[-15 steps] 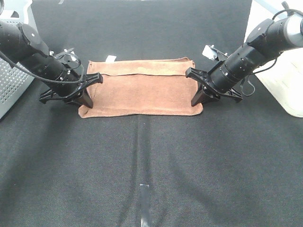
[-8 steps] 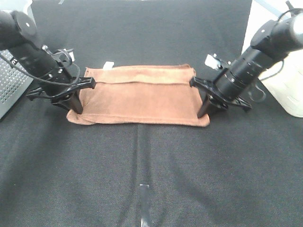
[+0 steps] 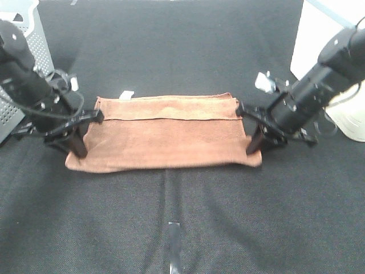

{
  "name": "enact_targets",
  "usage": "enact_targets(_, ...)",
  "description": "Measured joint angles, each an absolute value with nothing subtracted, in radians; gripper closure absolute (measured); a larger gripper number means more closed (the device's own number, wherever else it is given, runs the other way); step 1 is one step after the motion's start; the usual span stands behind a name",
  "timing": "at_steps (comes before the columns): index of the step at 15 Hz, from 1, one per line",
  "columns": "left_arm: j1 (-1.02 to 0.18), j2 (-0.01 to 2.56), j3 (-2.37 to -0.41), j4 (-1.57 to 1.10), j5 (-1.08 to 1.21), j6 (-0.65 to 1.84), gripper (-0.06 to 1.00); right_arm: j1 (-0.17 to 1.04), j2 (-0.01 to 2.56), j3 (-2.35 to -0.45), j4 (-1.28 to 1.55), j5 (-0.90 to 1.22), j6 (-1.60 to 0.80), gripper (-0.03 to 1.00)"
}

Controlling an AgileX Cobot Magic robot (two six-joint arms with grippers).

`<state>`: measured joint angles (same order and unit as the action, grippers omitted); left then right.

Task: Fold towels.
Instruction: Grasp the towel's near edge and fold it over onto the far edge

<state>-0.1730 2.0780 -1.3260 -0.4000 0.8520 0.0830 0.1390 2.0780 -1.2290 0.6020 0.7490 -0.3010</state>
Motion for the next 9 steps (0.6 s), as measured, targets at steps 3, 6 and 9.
enact_targets(3, -0.132, 2.095, -1.490, -0.405, 0.858, 0.061, 0.93, 0.139, 2.135, -1.415, 0.590, 0.762, -0.281, 0.97)
enact_targets(6, -0.111, 2.191, -1.677, -0.413, 0.864, 0.058, 0.93, 0.139, 2.223, -1.605, 0.539, 0.799, -0.225, 0.97)
enact_targets(9, -0.111, 2.303, -1.824, -0.419, 0.865, 0.057, 0.93, 0.139, 2.312, -1.789, 0.460, 0.812, -0.168, 0.97)
